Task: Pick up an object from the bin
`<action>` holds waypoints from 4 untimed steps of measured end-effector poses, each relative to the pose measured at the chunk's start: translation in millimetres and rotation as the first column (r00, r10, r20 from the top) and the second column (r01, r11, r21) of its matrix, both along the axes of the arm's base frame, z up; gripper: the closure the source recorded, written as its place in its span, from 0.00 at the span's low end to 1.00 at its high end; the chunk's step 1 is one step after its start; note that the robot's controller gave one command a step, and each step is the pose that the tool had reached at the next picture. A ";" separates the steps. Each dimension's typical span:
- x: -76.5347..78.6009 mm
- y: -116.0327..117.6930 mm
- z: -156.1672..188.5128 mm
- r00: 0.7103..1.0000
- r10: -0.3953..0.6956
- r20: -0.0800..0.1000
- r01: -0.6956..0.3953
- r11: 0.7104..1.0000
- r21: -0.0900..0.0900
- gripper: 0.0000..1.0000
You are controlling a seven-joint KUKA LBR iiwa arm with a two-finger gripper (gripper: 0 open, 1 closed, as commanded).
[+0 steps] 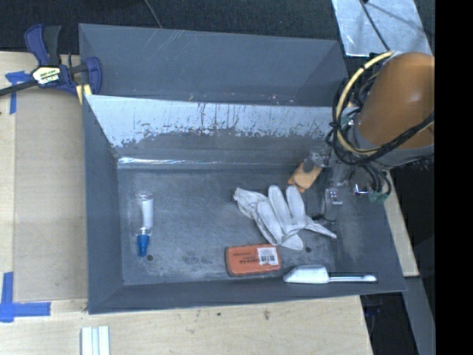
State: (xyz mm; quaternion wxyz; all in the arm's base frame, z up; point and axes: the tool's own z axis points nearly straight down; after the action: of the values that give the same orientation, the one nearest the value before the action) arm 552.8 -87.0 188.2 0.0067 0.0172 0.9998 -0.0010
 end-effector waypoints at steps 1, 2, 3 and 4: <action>11.9 15.9 -63.0 1.000 0.003 -0.006 -0.003 1.000 0.001 0.00; 14.9 33.1 -92.5 0.992 0.124 -0.016 -0.124 0.992 0.002 0.00; 17.7 63.3 -113.9 0.988 0.151 -0.010 -0.151 0.989 0.001 1.00; 17.7 63.3 -113.9 0.988 0.151 -0.010 -0.151 0.988 0.001 1.00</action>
Offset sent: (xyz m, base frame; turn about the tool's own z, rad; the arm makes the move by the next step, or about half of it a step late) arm 0.0189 0.0440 -0.0988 -0.1796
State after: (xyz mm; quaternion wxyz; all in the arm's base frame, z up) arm 570.4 -23.7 74.3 0.0015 -0.0587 0.9983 -0.0002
